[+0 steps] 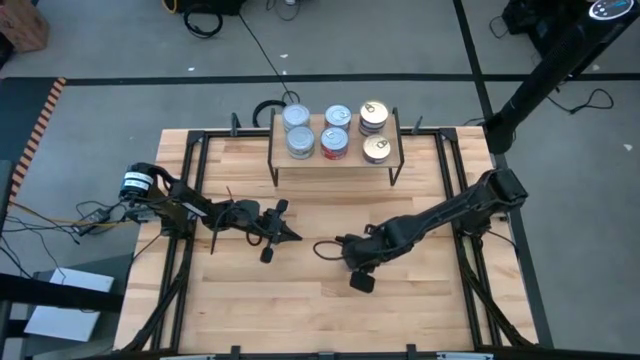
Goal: Stack canned seafood by type on shelf
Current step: Return to Home Position
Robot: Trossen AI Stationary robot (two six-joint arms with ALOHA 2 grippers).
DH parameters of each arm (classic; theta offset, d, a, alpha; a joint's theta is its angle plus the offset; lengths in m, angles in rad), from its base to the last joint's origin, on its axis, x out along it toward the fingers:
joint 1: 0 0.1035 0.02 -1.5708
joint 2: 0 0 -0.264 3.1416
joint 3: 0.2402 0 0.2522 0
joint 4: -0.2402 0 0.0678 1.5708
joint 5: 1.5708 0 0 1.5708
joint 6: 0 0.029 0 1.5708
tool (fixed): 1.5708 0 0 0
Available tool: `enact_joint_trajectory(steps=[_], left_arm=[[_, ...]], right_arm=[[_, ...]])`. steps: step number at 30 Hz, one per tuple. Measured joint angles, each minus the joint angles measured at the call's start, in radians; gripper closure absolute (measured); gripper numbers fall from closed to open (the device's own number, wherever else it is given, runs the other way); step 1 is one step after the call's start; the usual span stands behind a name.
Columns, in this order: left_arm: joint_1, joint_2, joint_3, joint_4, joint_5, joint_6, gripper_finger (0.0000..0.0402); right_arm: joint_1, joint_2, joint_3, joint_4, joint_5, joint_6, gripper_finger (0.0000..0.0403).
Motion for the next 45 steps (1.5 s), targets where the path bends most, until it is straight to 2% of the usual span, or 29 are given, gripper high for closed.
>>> enact_joint_trajectory(steps=[7,17,36,45], left_arm=[[0.000,0.000,0.000,0.000,0.000,-0.001,0.0398],[0.000,0.000,0.000,0.000,0.000,-0.006,0.0398],[0.000,0.000,0.000,-0.004,0.000,-0.006,0.0398],[0.000,0.000,0.000,-0.005,0.000,-0.007,0.0398]], right_arm=[[-0.046,-0.012,0.001,0.111,-0.122,0.106,0.0401],[-0.093,-0.012,0.002,0.128,-0.201,0.182,0.0401],[-0.135,-0.014,0.005,0.043,-0.200,0.168,0.0399],[-0.143,-0.013,0.004,-0.006,-0.144,0.145,0.0364]])
